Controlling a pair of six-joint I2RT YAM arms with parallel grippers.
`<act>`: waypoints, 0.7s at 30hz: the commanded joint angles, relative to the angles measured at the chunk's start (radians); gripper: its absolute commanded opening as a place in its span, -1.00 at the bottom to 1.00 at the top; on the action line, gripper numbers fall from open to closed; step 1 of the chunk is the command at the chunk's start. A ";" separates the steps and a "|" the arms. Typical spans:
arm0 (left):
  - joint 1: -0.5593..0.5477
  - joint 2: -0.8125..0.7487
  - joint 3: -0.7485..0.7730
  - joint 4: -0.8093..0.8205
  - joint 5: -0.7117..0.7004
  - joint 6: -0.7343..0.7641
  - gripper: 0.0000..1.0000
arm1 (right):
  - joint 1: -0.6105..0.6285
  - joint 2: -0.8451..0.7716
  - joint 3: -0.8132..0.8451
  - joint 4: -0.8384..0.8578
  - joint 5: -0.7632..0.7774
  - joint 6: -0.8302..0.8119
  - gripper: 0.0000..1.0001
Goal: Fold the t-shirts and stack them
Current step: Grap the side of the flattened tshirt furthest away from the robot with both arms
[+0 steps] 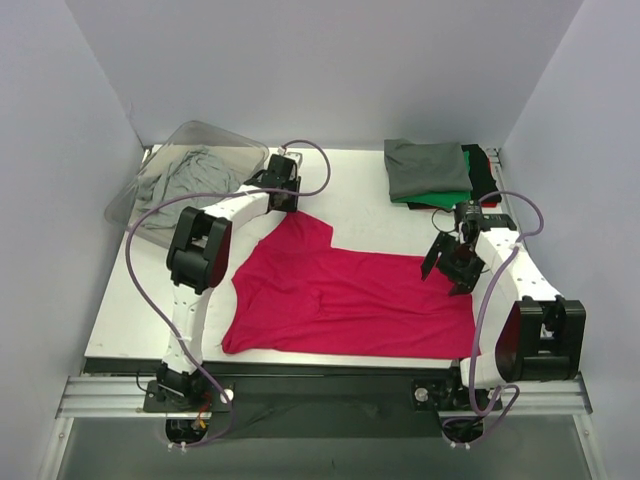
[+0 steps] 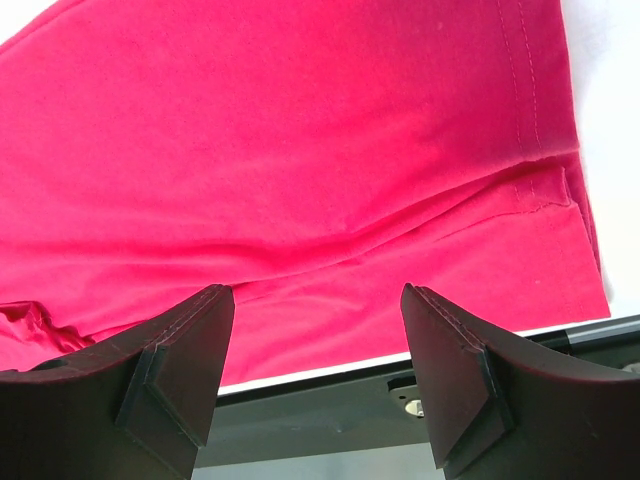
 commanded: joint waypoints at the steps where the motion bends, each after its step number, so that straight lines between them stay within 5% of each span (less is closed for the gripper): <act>1: 0.009 0.034 0.070 0.010 -0.007 0.021 -0.20 | -0.006 -0.014 -0.002 -0.046 -0.008 -0.017 0.38; 11: 0.010 0.055 0.070 0.009 0.038 0.033 -0.22 | -0.004 0.012 0.022 -0.046 -0.011 -0.019 0.38; 21: 0.013 0.063 0.070 0.012 0.099 0.001 -1.00 | -0.074 0.055 0.068 -0.045 0.056 -0.042 0.38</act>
